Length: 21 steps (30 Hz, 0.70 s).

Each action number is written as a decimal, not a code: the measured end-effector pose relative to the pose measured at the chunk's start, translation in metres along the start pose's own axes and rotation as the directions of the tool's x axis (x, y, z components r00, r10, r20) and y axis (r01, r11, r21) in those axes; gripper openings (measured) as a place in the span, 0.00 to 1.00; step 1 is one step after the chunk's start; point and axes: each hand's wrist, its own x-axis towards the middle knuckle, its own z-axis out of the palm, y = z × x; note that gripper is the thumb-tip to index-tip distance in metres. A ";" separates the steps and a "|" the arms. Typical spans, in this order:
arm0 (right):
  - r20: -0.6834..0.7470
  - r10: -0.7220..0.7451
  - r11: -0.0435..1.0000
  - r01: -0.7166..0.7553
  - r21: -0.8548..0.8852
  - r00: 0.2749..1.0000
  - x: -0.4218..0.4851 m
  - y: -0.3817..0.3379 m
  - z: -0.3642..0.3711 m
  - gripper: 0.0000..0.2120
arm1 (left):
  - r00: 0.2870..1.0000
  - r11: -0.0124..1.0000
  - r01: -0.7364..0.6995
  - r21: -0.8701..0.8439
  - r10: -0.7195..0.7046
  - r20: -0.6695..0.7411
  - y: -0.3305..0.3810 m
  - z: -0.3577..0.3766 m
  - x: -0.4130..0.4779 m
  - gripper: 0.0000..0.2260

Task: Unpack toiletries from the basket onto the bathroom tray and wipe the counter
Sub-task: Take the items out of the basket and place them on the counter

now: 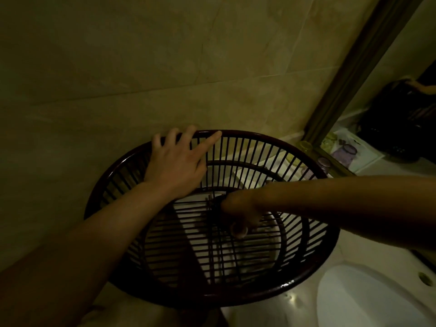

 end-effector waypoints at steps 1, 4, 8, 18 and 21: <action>-0.032 -0.020 1.000 0.020 0.006 0.999 -0.003 0.006 -0.002 0.22 | 1.000 1.000 0.002 0.008 -0.002 -0.002 0.000 0.000 0.000 0.29; -0.244 -0.041 0.985 0.081 0.155 0.969 -0.033 0.023 -0.011 0.13 | 1.000 1.000 0.002 0.030 -0.002 0.002 0.000 -0.001 -0.001 0.29; -0.498 0.070 0.823 0.232 0.518 0.865 -0.095 0.031 -0.018 0.08 | 1.000 0.999 0.006 0.044 -0.007 0.018 0.000 -0.001 0.000 0.30; -0.649 0.599 0.401 0.525 0.751 0.470 -0.174 0.095 0.019 0.12 | 1.000 0.999 0.001 0.035 -0.002 0.026 0.000 -0.002 0.000 0.30; -0.508 0.732 0.310 0.442 0.842 0.454 -0.151 0.135 0.049 0.09 | 1.000 0.998 0.011 0.054 -0.013 0.029 0.001 -0.002 0.000 0.30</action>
